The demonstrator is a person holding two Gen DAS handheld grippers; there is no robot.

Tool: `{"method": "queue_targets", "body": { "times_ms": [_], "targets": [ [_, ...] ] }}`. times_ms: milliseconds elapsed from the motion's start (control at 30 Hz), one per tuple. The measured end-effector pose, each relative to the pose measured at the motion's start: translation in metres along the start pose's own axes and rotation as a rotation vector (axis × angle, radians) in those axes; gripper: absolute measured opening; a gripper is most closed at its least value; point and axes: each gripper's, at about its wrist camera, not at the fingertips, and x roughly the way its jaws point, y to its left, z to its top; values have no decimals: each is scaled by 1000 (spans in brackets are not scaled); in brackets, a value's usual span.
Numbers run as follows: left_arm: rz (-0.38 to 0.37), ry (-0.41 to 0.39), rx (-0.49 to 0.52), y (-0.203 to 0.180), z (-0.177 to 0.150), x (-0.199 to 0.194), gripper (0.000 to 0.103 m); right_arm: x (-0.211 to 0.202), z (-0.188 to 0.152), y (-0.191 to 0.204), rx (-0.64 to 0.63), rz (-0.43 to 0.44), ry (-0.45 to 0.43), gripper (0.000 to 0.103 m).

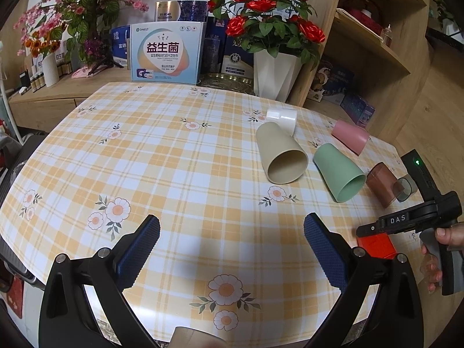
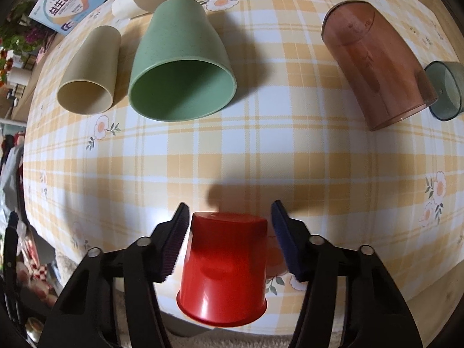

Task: Flip cup upside down
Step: 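Lift the red cup with the right tool, turn it, set it rim-down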

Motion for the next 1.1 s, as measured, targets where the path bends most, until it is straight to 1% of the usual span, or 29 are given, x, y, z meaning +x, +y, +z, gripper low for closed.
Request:
{"method": "queue_targets", "body": {
  "times_ms": [33, 200, 500, 633, 733, 867, 967, 1100],
  "targets": [
    [-2, 1, 0, 0, 0, 0, 97, 0, 0, 0, 2, 4, -2, 50],
    [-3, 3, -3, -1, 0, 0, 97, -4, -5, -2, -2, 28, -21, 50],
    [-7, 21, -14, -2, -4, 3, 97, -17, -32, -10, -13, 61, -119, 50],
    [-4, 25, -11, -4, -5, 3, 97, -22, -39, -21, -1, 86, -153, 50],
    [-3, 27, -3, -7, -7, 3, 97, -28, -48, -36, 35, 124, -174, 50],
    [6, 26, 21, -14, -8, 4, 97, -37, -57, -53, 73, 148, -206, 50],
    [3, 29, 37, -19, -9, 5, 97, -49, -66, -64, 76, 141, -260, 50],
    [-1, 33, 52, -25, -11, 7, 97, -59, -80, -72, 75, 99, -345, 50]
  ]
}}
